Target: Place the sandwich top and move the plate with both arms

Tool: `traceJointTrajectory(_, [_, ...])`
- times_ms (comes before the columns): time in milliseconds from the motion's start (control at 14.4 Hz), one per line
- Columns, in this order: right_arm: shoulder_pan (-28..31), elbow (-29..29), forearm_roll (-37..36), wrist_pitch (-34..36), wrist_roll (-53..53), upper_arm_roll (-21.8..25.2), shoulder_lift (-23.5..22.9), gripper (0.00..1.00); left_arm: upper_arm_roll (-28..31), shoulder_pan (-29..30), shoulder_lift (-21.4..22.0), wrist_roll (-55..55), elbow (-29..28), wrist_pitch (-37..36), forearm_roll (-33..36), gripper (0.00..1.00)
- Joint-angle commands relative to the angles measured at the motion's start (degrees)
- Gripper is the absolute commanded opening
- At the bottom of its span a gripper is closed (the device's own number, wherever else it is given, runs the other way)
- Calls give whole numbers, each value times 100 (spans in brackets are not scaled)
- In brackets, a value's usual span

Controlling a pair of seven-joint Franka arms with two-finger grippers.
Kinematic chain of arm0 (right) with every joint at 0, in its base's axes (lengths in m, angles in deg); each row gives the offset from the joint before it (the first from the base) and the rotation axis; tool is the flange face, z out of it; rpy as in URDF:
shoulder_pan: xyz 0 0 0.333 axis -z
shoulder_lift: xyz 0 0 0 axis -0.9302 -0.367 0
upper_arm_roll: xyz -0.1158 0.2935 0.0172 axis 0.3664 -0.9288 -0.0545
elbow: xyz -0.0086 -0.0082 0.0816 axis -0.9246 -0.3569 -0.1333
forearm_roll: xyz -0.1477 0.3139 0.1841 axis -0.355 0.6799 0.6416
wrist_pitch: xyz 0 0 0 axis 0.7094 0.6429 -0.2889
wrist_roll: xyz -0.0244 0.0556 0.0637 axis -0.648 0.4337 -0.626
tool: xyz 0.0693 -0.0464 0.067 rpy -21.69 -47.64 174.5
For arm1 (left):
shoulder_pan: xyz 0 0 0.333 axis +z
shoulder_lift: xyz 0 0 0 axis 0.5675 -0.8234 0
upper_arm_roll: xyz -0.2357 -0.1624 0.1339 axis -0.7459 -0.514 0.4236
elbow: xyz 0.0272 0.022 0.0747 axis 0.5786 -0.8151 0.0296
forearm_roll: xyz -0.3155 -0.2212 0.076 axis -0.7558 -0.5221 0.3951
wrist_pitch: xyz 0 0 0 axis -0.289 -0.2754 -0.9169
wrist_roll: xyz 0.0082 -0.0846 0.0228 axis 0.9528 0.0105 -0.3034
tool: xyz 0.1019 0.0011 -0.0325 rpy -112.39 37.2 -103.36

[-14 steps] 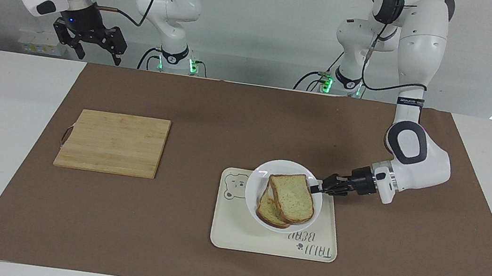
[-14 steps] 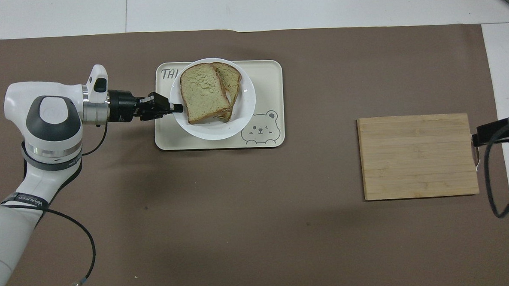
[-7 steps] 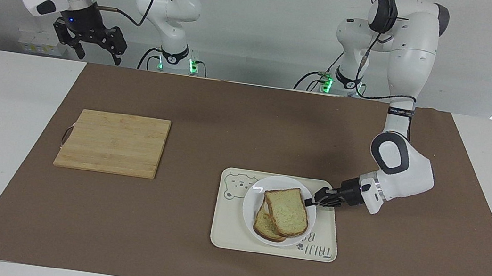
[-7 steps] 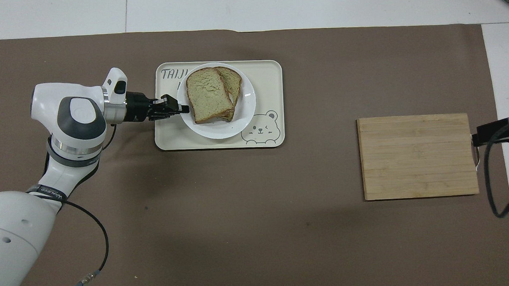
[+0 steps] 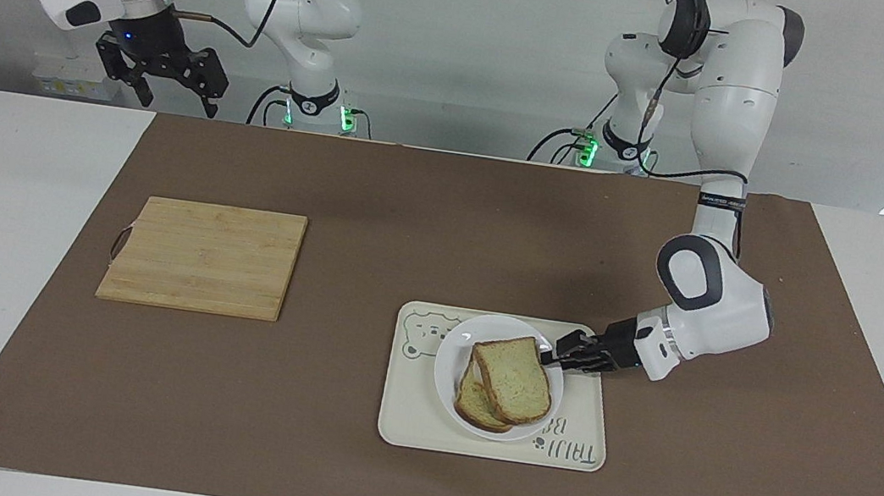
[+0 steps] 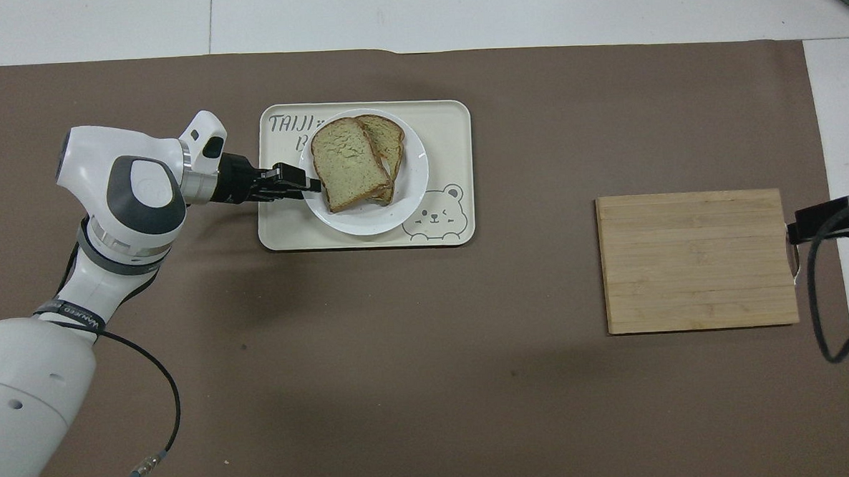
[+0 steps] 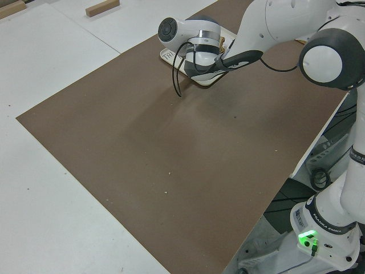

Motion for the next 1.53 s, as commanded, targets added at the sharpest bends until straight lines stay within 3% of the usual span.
traceJointTrajectory(0, [98, 121, 67, 119, -34, -69, -56, 100, 82, -29, 351, -406, -7, 42, 829, 81])
traceJointTrajectory(70, [98, 121, 67, 119, -34, -69, -56, 100, 82, -11, 500, -616, -7, 59, 1225, 97])
traceJointTrajectory(139, [98, 121, 67, 119, -34, -69, -56, 100, 99, -2, 623, -862, 1, 59, 1516, 100])
traceJointTrajectory(348, [98, 121, 67, 119, -34, -69, -56, 100, 222, -2, 1071, -961, 45, -37, 2929, 100])
traceJointTrajectory(487, [98, 121, 67, 119, -34, -69, -56, 100, 362, 24, 1475, -961, 54, -98, 3459, 100])
traceJointTrajectory(626, [98, 121, 67, 119, -34, -69, -56, 100, 634, 33, 1976, -961, 98, -650, 3715, 100])
traceJointTrajectory(834, [98, 121, 67, 119, -34, -69, -56, 100, 838, 33, 2233, -926, 1008, -2019, 4592, 100])
traceJointTrajectory(1043, [98, 121, 67, 119, -34, -69, -56, 100, 873, 51, 2224, -934, 1846, -3129, 4797, 100])
traceJointTrajectory(1460, [98, 121, 67, 119, -34, -69, -56, 100, 908, -2, 2785, -917, 2119, -4114, 5192, 100])
